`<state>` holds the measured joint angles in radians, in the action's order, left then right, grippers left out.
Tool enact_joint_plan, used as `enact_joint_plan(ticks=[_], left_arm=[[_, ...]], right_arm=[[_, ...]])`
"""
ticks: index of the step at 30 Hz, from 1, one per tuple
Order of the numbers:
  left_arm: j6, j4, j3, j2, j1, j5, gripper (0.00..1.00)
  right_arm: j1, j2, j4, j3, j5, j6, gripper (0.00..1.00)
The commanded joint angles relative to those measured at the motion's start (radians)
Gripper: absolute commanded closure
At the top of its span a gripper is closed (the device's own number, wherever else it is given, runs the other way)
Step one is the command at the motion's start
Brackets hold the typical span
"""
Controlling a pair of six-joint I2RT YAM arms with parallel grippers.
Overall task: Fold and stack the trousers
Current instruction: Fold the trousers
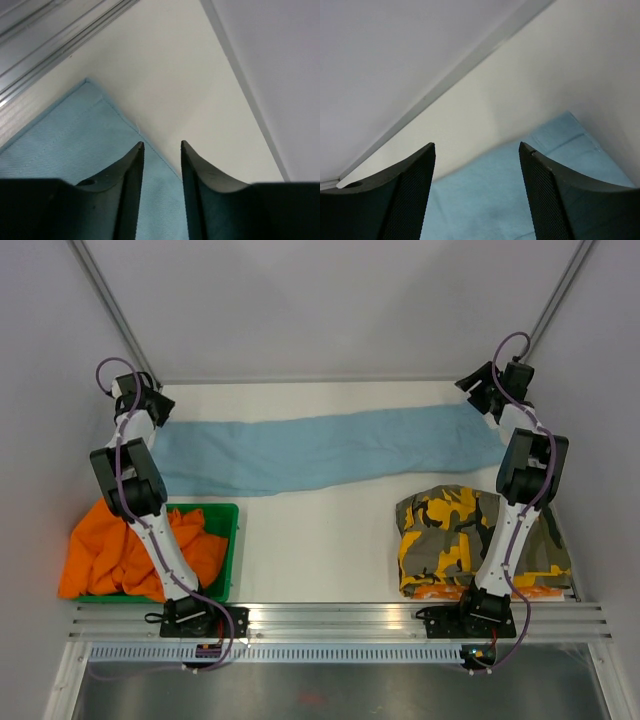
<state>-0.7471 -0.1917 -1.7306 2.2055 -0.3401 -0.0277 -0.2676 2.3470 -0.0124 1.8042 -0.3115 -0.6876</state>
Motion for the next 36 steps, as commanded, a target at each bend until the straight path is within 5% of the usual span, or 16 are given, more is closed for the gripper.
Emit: enact_joint_plan(ticks=[1, 5, 8, 13, 20, 27, 36], left_arm=[[0.012, 0.008, -0.06, -0.075, -0.008, 0.002, 0.52], [0.038, -0.052, -0.041, -0.176, -0.008, -0.028, 0.25], [0.071, -0.089, 0.029, -0.284, -0.008, -0.05, 0.18], [0.181, -0.136, 0.153, -0.394, -0.008, -0.158, 0.18], [0.264, -0.29, 0.239, -0.438, -0.01, 0.023, 0.18], [0.227, -0.284, 0.261, -0.412, -0.01, -0.012, 0.18], [0.212, -0.267, 0.267, -0.359, -0.01, -0.064, 0.18]], right_arm=[[-0.01, -0.023, 0.009, 0.089, -0.083, 0.063, 0.25], [-0.01, -0.129, 0.125, 0.028, -0.051, 0.14, 0.25], [-0.012, -0.239, 0.233, -0.078, 0.078, 0.243, 0.25], [-0.056, -0.374, 0.243, -0.317, 0.172, 0.296, 0.25], [-0.09, -0.385, 0.276, -0.466, 0.187, 0.321, 0.28], [-0.09, -0.361, 0.29, -0.514, 0.305, 0.318, 0.46], [-0.104, -0.23, 0.218, -0.393, 0.333, 0.318, 0.49]])
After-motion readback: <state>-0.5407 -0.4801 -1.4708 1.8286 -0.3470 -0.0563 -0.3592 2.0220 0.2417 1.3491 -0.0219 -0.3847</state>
